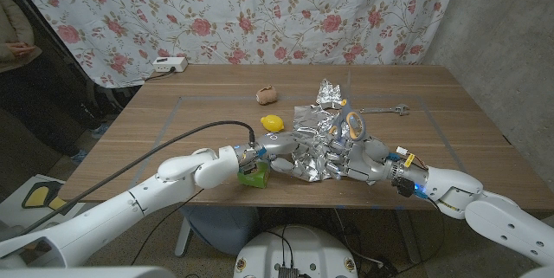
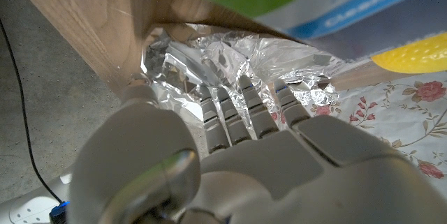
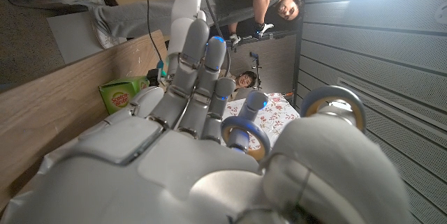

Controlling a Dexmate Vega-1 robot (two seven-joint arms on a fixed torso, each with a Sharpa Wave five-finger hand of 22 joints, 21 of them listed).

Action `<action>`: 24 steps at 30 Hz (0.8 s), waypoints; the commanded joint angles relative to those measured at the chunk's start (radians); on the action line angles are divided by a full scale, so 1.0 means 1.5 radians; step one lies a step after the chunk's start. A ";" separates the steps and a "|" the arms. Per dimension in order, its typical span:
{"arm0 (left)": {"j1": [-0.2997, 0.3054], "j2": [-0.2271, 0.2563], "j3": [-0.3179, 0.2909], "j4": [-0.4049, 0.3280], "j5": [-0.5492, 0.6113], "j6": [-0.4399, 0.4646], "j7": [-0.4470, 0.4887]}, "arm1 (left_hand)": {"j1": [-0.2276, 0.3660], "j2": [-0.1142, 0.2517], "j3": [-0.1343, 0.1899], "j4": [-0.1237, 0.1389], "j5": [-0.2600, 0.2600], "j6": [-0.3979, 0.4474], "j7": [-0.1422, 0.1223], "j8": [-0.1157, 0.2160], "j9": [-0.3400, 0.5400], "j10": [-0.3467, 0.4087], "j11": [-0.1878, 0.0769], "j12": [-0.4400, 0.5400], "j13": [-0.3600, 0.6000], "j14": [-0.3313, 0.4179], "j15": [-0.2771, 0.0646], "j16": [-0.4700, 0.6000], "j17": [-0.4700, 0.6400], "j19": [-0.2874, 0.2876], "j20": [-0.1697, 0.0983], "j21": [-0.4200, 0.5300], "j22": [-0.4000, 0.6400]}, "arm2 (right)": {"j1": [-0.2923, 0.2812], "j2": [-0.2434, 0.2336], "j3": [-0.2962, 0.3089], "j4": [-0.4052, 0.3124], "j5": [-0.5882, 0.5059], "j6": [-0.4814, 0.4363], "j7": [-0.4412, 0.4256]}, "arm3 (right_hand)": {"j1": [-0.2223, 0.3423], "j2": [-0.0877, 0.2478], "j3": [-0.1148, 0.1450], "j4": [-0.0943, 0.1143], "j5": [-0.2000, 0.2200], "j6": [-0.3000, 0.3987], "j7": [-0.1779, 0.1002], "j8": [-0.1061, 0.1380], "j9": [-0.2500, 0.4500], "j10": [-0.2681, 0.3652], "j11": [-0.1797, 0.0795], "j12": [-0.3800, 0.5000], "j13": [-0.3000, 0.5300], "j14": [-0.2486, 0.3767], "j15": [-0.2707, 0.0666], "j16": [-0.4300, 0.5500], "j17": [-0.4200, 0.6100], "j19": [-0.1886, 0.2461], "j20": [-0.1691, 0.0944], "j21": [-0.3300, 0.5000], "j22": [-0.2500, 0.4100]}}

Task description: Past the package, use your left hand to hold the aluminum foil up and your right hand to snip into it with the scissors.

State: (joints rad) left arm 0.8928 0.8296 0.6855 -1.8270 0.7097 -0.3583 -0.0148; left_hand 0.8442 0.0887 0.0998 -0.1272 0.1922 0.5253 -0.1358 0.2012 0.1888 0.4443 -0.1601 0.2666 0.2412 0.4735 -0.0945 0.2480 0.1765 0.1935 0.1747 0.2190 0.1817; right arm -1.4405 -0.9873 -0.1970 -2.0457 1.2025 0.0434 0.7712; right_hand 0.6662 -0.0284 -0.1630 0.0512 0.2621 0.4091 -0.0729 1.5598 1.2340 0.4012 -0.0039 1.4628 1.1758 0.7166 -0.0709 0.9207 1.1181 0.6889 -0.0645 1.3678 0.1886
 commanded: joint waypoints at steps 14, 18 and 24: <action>0.009 -0.003 0.015 0.004 0.049 0.041 0.043 | 0.140 0.040 0.104 -0.036 0.005 0.078 -0.021 0.014 0.004 0.113 -0.029 0.031 0.020 0.122 -0.089 -0.016 0.001 0.074 -0.072 0.007 -0.002 | -0.009 0.003 0.011 0.000 0.004 -0.001 -0.002 | 0.012 0.005 -0.015 0.004 -0.002 -0.042 0.051 0.001 -0.003 0.006 -0.007 -0.003 0.005 0.005 -0.051 -0.006 0.005 0.004 -0.019 -0.007 0.003; 0.005 -0.005 0.020 0.007 0.048 0.041 0.039 | 0.169 0.043 0.116 -0.030 -0.001 0.056 -0.022 0.004 0.007 0.102 -0.030 0.026 0.033 0.123 -0.089 -0.011 0.016 0.145 -0.038 0.032 0.004 | -0.010 0.005 0.012 0.001 0.005 -0.001 -0.001 | 0.013 0.006 -0.018 0.006 -0.002 -0.041 0.050 0.003 0.000 0.008 -0.008 -0.006 0.000 0.005 -0.052 -0.009 0.004 0.005 -0.019 -0.007 0.003; -0.001 -0.013 0.029 0.027 0.056 0.029 0.067 | 0.233 0.053 0.136 -0.030 -0.005 0.047 -0.016 0.004 0.011 0.119 -0.030 0.040 0.073 0.179 -0.095 0.036 0.050 0.246 -0.087 0.074 0.012 | -0.013 0.007 0.015 0.004 0.006 -0.001 0.000 | 0.015 0.008 -0.023 0.008 -0.002 -0.041 0.051 0.004 0.002 0.007 -0.007 -0.006 0.002 0.006 -0.050 -0.011 0.005 0.004 -0.018 -0.007 0.004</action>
State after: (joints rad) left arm 0.9012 0.8233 0.7106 -1.8161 0.7626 -0.3112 0.0264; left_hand 1.1569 0.1632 0.2916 -0.1724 0.1884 0.6014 -0.1594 0.2069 0.2013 0.6039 -0.2044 0.3116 0.3264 0.6767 -0.2121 0.2665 0.2248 0.5025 0.0744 0.3031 0.1931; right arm -1.4480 -0.9843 -0.1854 -2.0455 1.2079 0.0393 0.7701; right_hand 0.6750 -0.0196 -0.1906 0.0620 0.2621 0.4091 -0.0729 1.5590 1.2340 0.4048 -0.0005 1.4572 1.1768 0.7167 -0.0709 0.9057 1.1229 0.6887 -0.0644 1.3591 0.1884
